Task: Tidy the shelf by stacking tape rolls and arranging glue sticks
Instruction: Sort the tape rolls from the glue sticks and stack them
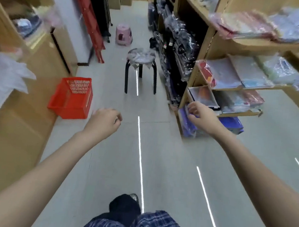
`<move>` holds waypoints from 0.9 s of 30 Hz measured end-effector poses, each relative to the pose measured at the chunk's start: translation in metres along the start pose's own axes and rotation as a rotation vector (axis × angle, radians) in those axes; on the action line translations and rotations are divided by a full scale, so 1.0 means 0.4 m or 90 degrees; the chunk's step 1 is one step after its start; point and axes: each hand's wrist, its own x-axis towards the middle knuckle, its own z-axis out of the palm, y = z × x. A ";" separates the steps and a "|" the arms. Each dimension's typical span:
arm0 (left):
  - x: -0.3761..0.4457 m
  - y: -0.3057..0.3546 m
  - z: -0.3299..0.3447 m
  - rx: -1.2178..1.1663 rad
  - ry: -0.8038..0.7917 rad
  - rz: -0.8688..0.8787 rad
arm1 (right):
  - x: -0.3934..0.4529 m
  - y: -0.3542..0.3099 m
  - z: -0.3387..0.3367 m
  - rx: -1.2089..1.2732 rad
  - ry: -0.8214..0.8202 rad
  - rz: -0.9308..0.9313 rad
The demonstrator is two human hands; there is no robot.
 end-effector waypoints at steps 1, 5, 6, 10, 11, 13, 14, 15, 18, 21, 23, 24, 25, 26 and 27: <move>0.099 -0.004 -0.008 0.011 -0.013 -0.002 | 0.085 0.000 -0.021 -0.008 0.004 0.000; 0.466 -0.010 -0.038 -0.012 -0.015 0.029 | 0.404 0.006 -0.104 0.015 0.032 0.027; 0.554 -0.015 -0.040 -0.015 -0.012 0.036 | 0.487 0.015 -0.116 0.019 0.034 0.031; 0.901 -0.034 -0.028 -0.028 -0.001 0.046 | 0.828 0.046 -0.142 0.012 0.055 0.009; 0.984 -0.041 -0.025 -0.032 0.000 0.049 | 0.910 0.054 -0.147 0.007 0.058 0.006; 1.154 -0.057 -0.028 -0.054 0.000 0.060 | 1.079 0.070 -0.170 -0.006 0.058 0.000; 1.241 -0.063 -0.036 -0.063 0.001 0.064 | 1.166 0.077 -0.189 -0.012 0.060 -0.003; 1.329 -0.076 -0.043 -0.078 0.011 0.060 | 1.252 0.081 -0.208 -0.010 0.071 -0.003; 1.564 -0.104 -0.058 -0.139 0.041 0.046 | 1.500 0.083 -0.257 -0.003 0.118 0.022; 1.814 -0.117 -0.053 -0.142 0.048 0.047 | 1.748 0.088 -0.297 -0.045 0.180 0.040; 1.999 -0.116 -0.036 -0.130 0.045 0.096 | 1.904 0.107 -0.321 -0.060 0.234 0.045; 2.093 -0.109 -0.030 -0.127 0.041 0.131 | 1.973 0.122 -0.339 -0.065 0.264 0.062; 2.187 -0.098 -0.026 -0.119 0.032 0.163 | 2.034 0.137 -0.361 -0.078 0.294 0.087; 2.279 -0.085 -0.022 -0.110 0.020 0.192 | 2.089 0.150 -0.384 -0.094 0.320 0.112; 2.368 -0.072 -0.016 -0.105 0.008 0.221 | 2.140 0.162 -0.410 -0.110 0.336 0.129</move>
